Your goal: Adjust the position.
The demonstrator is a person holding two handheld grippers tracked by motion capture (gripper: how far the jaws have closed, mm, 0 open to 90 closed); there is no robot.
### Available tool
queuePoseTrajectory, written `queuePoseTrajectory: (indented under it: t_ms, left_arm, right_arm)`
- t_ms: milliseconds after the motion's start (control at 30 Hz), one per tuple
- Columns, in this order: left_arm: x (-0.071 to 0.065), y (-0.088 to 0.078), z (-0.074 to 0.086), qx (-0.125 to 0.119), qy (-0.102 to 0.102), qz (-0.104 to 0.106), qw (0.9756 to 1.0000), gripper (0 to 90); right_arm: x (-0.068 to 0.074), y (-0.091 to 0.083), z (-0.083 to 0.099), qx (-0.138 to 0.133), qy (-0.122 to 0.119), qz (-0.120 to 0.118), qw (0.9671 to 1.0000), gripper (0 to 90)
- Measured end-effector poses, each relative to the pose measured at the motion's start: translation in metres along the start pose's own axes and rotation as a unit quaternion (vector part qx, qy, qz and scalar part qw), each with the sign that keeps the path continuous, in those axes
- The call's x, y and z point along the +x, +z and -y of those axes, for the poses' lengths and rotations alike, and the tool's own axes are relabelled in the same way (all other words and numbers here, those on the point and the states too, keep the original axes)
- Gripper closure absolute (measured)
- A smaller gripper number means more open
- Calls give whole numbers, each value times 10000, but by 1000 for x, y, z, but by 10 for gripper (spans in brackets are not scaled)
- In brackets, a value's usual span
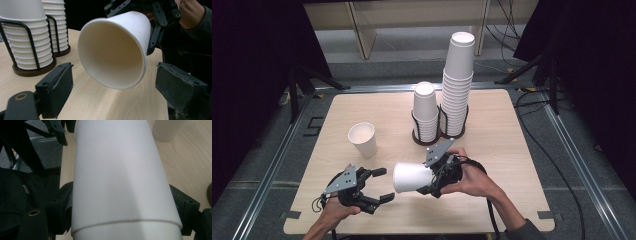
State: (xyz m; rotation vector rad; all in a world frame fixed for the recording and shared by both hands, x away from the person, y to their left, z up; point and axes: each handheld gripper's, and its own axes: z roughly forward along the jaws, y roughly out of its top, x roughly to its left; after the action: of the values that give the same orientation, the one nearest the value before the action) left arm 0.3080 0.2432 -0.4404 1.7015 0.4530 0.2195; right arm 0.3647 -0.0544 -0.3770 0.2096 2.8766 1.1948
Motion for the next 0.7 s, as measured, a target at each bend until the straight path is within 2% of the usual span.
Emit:
queuePoseTrajectory:
  t_ms: [67, 100, 133, 167, 267, 333, 367, 433, 500, 567, 633, 700]
  left_arm:
    - [0, 0, 0, -65, 18, -36, 10000, 143]
    - [-1, 0, 0, -88, -3, -86, 9999, 143]
    - [-1, 1, 0, -90, -17, -121, 9999, 143]
    - [-1, 2, 1, -111, -37, -143, 9998, 143]
    - [1, 4, 3, -56, -221, -191, 9996, 143]
    - [1, 6, 3, -208, -375, -156, 9990, 143]
    - [0, 5, 3, -125, -438, -235, 9987, 143]
    - [1, 6, 3, -209, -445, -251, 9985, 143]
    - [2, 6, 2, -306, -599, -221, 9975, 143]
    - [2, 4, 2, -250, -605, -251, 9975, 143]
    - [3, 6, 2, -388, -613, -144, 9973, 143]
    - [1, 4, 2, -267, -590, -207, 9977, 142]
  right_arm:
    - [-2, -2, 1, -97, 104, -46, 9999, 220]
    - [-1, -4, 2, -104, 334, -19, 9994, 220]
    - [-4, -4, 2, -199, 180, -46, 9996, 220]
    - [-5, -4, 2, -255, 127, -36, 9996, 220]
    - [-5, -5, 2, -342, 193, -74, 9992, 219]
    - [-6, -6, 1, -426, 171, -56, 9989, 219]
    - [-6, -6, 1, -473, 175, -50, 9987, 219]
    - [-6, -7, 0, -572, 142, -119, 9982, 218]
    - [-6, -7, -1, -660, 143, -102, 9977, 218]
    - [-6, -7, -1, -722, 119, -94, 9973, 218]
    - [-4, -6, -2, -725, 88, -115, 9973, 218]
    - [-3, -6, -3, -720, 77, -142, 9973, 218]
